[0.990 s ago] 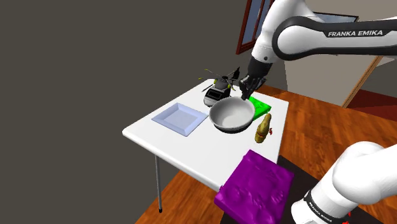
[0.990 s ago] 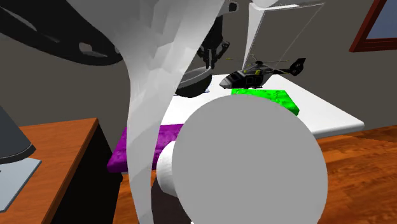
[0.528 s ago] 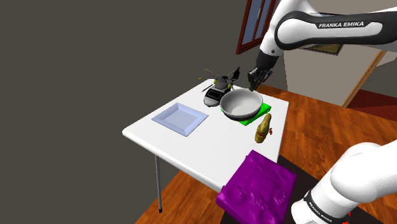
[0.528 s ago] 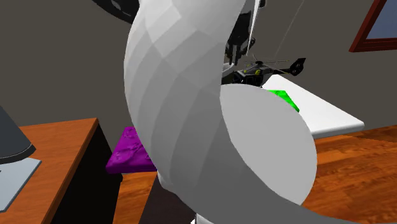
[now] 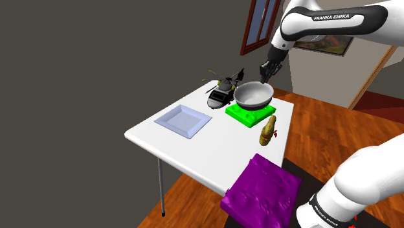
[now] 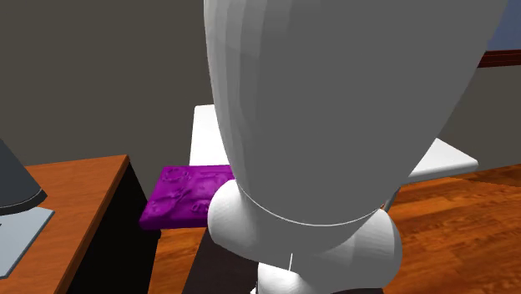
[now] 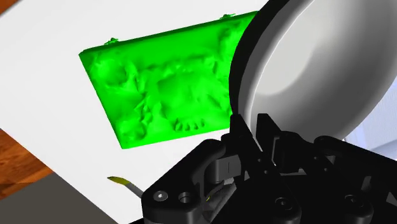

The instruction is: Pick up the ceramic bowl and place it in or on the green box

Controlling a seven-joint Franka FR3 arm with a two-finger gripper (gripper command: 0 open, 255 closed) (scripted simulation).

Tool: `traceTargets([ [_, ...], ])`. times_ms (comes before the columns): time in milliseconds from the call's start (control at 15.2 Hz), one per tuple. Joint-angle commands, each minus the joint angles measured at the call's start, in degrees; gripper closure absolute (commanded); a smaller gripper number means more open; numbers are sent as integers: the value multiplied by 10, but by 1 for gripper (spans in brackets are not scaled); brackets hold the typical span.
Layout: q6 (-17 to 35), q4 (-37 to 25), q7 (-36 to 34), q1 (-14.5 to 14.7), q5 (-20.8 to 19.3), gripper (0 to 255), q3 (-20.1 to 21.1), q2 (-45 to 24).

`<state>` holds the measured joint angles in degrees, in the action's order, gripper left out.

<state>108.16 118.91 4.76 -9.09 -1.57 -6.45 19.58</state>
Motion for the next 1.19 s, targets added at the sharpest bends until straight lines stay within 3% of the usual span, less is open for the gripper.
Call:
traceTargets([
  [0, -4, -27, 28, -8, 1, 255, -19, -22],
  [660, -44, -219, 161, -49, 41, 255, -100, -180],
  [1122, 11, -160, 162, -49, 40, 255, -99, -175],
])
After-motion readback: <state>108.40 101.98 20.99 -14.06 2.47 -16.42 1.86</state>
